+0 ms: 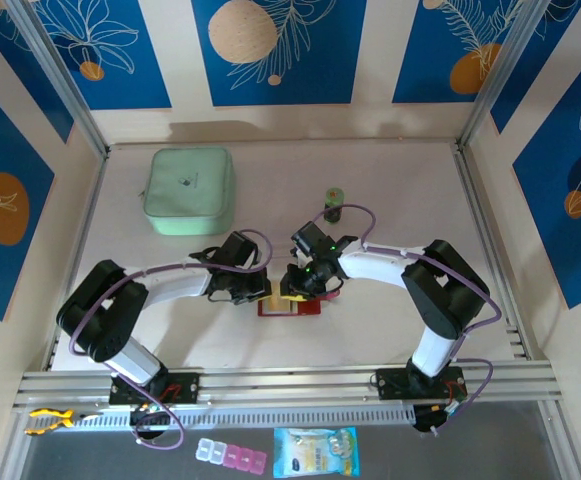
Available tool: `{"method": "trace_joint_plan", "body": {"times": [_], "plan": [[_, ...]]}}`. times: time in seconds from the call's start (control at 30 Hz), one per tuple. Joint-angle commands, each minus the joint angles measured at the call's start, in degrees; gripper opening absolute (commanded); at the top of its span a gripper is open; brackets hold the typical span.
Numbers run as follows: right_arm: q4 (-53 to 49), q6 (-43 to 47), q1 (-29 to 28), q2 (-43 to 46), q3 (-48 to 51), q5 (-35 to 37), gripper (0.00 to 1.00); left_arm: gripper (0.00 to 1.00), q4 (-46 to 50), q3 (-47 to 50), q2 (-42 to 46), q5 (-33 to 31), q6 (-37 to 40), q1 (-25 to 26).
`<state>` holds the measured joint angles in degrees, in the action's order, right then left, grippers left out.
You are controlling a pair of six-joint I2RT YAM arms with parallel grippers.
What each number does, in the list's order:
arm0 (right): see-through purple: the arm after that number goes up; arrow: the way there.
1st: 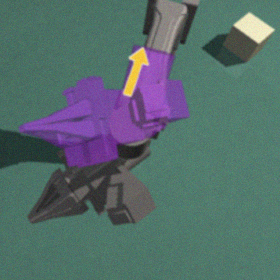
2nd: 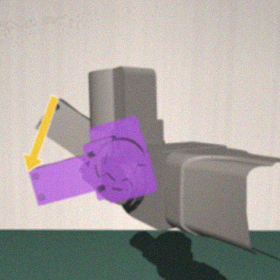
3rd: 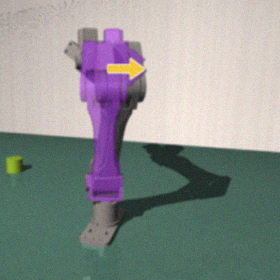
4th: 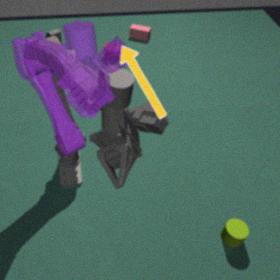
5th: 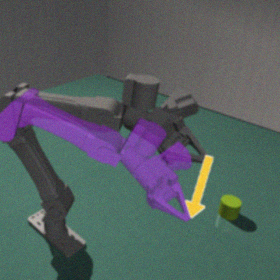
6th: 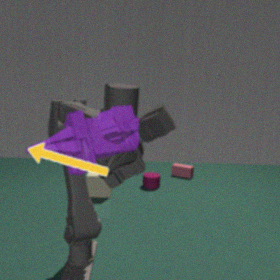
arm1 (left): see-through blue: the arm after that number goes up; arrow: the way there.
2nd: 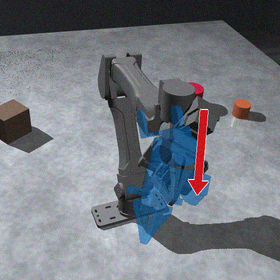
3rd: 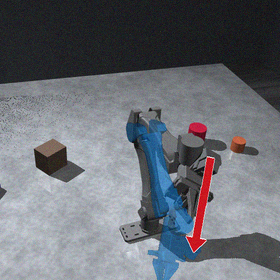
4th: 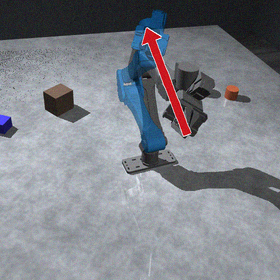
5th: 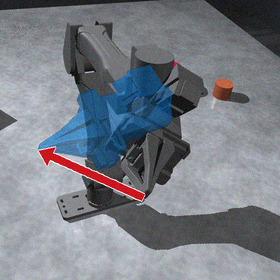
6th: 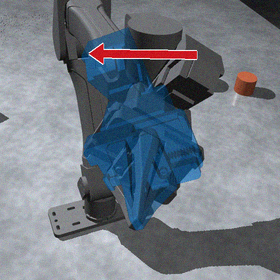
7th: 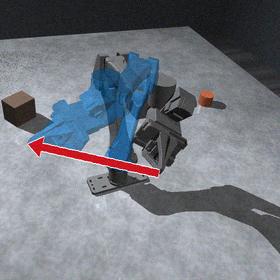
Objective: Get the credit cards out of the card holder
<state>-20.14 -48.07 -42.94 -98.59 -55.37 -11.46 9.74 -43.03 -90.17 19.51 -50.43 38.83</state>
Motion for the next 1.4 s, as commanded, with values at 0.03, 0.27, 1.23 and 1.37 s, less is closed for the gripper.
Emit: {"method": "trace_joint_plan", "body": {"times": [0.03, 0.27, 1.23, 1.37], "plan": [[-0.95, 0.75, 0.40, -1.52, -0.92, -1.53, 0.26, 0.02, 2.19, 0.23, 0.22, -0.47, 1.45, 0.58], [-2.71, 0.97, 0.49, -1.65, -0.88, 0.28, 0.26, 0.02, 2.74, 0.13, 0.59, -0.73, 1.59, 0.57], [-0.80, -0.19, 1.10, 2.68, 0.53, -1.30, 0.27, 0.05, 3.84, 0.91, 1.53, -2.03, 1.48, 0.63], [-0.25, -0.41, 1.10, 1.70, 0.44, -1.68, 0.27, 0.05, 3.11, 1.62, 0.96, -1.80, 1.32, 0.63]]}}
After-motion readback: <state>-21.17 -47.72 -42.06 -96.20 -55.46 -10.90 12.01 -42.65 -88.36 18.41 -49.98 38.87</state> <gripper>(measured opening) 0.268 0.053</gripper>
